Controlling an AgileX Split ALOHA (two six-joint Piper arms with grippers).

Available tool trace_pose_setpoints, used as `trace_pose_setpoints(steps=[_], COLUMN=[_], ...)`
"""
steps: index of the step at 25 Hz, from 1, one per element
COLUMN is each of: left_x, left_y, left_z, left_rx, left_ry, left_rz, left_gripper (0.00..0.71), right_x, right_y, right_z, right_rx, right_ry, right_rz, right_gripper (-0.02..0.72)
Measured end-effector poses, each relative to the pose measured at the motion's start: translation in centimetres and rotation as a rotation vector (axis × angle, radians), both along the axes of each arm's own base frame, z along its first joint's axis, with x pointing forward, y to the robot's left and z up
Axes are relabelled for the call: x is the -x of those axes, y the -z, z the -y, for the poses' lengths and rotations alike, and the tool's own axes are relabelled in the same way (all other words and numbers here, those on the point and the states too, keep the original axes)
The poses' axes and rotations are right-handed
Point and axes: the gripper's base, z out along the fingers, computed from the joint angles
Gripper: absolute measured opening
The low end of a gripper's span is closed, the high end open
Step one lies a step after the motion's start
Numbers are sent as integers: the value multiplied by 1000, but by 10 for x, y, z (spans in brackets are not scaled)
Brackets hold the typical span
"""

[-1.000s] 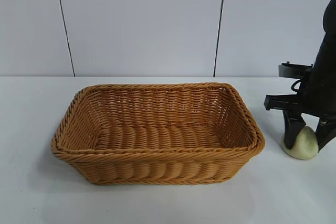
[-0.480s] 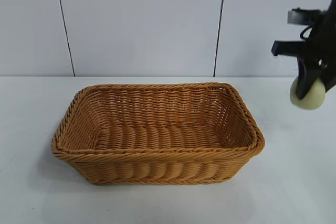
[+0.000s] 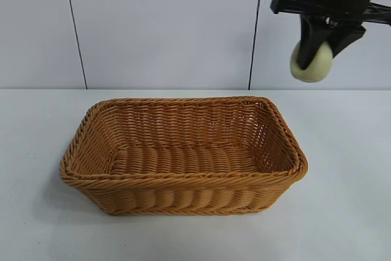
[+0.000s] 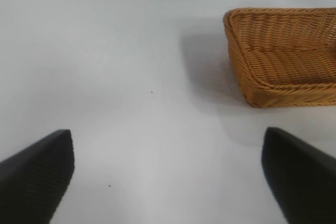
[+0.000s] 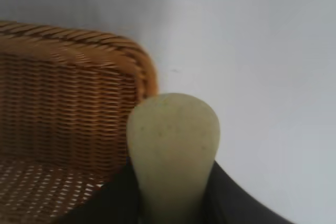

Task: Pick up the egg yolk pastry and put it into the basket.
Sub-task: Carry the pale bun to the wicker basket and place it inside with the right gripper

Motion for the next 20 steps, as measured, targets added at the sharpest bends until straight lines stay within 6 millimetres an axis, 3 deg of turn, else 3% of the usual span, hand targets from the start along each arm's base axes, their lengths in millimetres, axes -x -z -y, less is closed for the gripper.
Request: trace_pose_setpoints(steps=[7, 11, 20], left_x=[0, 0, 0], left_y=[0, 0, 0], left_z=[0, 0, 0], left_rx=[0, 0, 0], left_ry=[0, 0, 0], left_rz=[0, 0, 0], left_gripper=[695, 695, 695], right_x=[26, 33, 21], right_y=[0, 14, 90], right_z=[-70, -98, -132], right_rx=[-27, -32, -22], right_ry=[-140, -186, -199], right_rz=[26, 19, -44], right_gripper=[182, 182, 182])
